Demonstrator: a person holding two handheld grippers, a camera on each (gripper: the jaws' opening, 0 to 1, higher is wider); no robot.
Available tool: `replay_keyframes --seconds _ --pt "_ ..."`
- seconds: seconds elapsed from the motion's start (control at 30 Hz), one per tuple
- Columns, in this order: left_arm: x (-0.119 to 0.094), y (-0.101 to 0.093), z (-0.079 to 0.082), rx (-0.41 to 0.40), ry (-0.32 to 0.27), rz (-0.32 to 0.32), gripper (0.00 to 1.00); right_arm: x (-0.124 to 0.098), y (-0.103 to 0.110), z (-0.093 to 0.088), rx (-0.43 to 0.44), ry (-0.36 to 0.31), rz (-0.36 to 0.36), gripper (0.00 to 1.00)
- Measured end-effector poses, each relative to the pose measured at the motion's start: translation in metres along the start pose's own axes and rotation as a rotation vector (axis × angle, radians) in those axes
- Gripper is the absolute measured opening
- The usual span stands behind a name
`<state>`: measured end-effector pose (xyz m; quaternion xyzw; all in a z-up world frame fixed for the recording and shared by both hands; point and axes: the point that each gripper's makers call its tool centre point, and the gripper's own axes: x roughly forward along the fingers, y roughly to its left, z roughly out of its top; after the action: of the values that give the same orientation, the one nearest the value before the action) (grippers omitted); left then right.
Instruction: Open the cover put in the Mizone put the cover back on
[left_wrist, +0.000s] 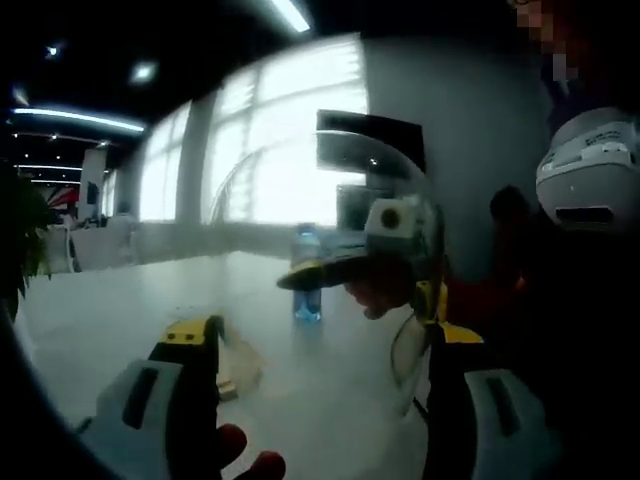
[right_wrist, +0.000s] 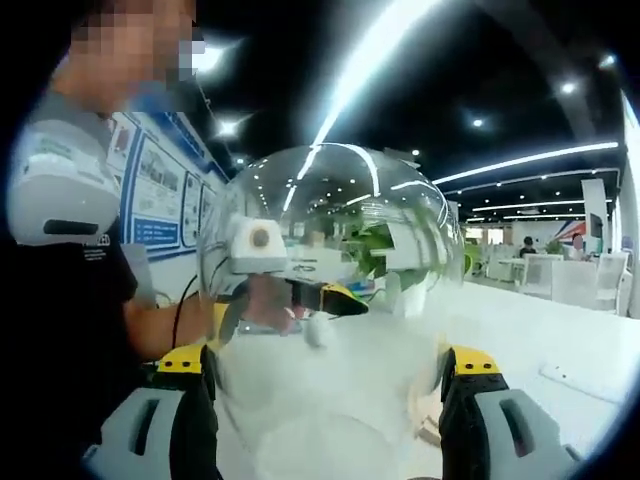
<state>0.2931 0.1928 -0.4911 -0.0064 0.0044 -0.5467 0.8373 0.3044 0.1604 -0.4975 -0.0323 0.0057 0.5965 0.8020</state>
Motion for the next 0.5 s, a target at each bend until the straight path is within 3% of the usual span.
replay_keyframes --seconds 0.5 --pt "0.0006 0.0025 0.0001 0.002 -0.005 0.000 0.72 0.0003 -0.0017 0.0006 0.001 -0.011 -0.003 0.86"
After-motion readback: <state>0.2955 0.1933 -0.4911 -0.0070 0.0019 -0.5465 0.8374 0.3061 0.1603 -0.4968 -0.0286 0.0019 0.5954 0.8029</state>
